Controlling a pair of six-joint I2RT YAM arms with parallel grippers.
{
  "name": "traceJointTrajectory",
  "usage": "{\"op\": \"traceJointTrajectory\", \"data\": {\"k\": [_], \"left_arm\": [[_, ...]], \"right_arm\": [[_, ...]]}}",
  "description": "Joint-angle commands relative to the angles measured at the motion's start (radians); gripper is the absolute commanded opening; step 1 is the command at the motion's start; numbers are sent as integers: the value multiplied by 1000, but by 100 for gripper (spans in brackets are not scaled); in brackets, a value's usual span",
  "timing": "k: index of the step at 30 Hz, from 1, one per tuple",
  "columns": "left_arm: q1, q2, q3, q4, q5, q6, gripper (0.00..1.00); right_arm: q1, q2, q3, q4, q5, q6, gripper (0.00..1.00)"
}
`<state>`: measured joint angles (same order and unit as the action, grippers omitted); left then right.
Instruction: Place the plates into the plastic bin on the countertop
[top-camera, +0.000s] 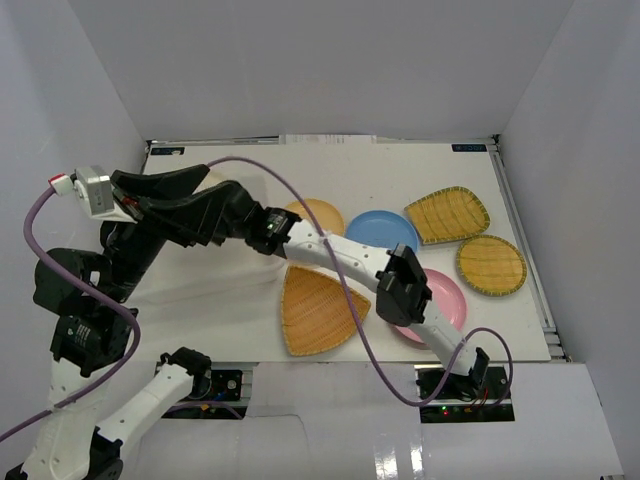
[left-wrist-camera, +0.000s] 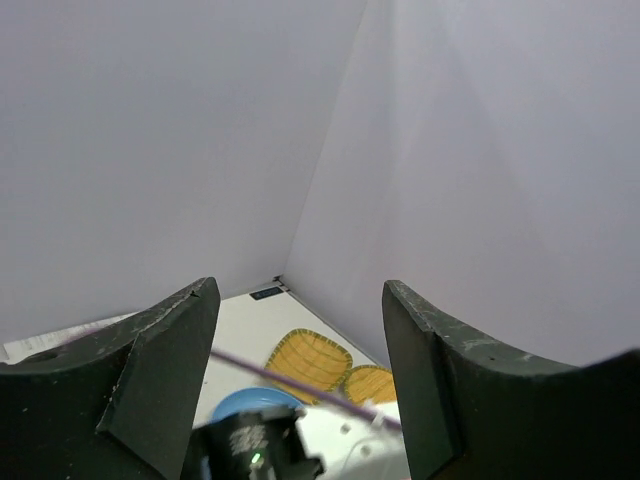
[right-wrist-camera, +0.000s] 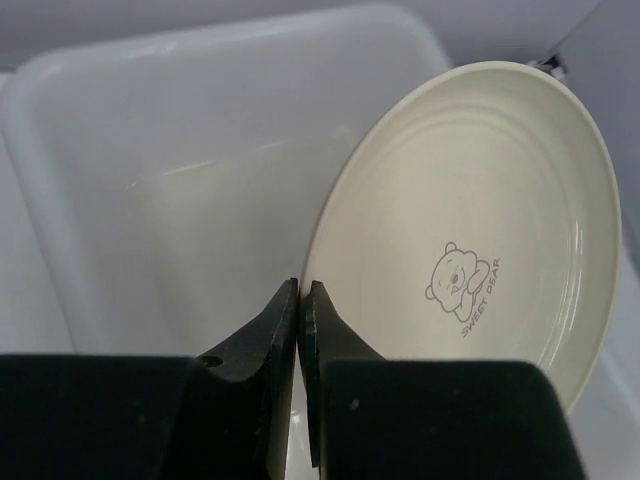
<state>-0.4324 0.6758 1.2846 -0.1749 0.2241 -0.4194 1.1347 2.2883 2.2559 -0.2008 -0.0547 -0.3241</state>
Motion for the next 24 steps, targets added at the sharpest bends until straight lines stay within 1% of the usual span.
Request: {"op": "traceJointTrajectory", "data": {"k": [1, 5, 11, 12, 14, 15, 16, 18, 19, 20, 21, 22, 23, 24], "left_arm": [[-5, 2, 4, -49, -26, 2, 77], [-3, -22, -2, -55, -35, 11, 77], [-3, -25, -22, -58, -34, 16, 78], [-3, -28, -27, -60, -35, 18, 78], [-5, -30, -36, -61, -42, 19, 78], [-3, -28, -45, -61, -42, 19, 78], [-3, -28, -53, -64, -45, 21, 78], [-3, -25, -64, -70, -55, 27, 78], [-3, -19, -67, -77, -60, 27, 78], [-3, -15, -68, -78, -68, 28, 79], [-3, -10, -68, -80, -75, 28, 79], [-3, -1, -64, -81, -78, 33, 81], [-3, 7, -59, -83, -83, 31, 82], [-3, 14, -51, -87, -97, 33, 82]], "right_arm": [[-17, 75, -5, -8, -2, -27, 8], [-3, 135, 2, 26, -19, -27, 8], [-3, 290, 126, 64, 16, -39, 8], [-4, 312, 126, 114, 24, -38, 9], [-4, 335, 136, 165, 44, -43, 14], [-3, 355, 139, 228, 62, -43, 17], [-9, 362, 143, 254, 84, -40, 29], [-13, 378, 156, 308, 96, -24, 43], [-22, 379, 165, 337, 92, 6, 63], [-27, 381, 183, 345, 87, 22, 74], [-32, 372, 192, 350, 84, 40, 83], [-42, 359, 191, 354, 78, 60, 95], [-50, 337, 180, 360, 64, 113, 99], [-58, 277, 128, 368, 0, 143, 96]]}}
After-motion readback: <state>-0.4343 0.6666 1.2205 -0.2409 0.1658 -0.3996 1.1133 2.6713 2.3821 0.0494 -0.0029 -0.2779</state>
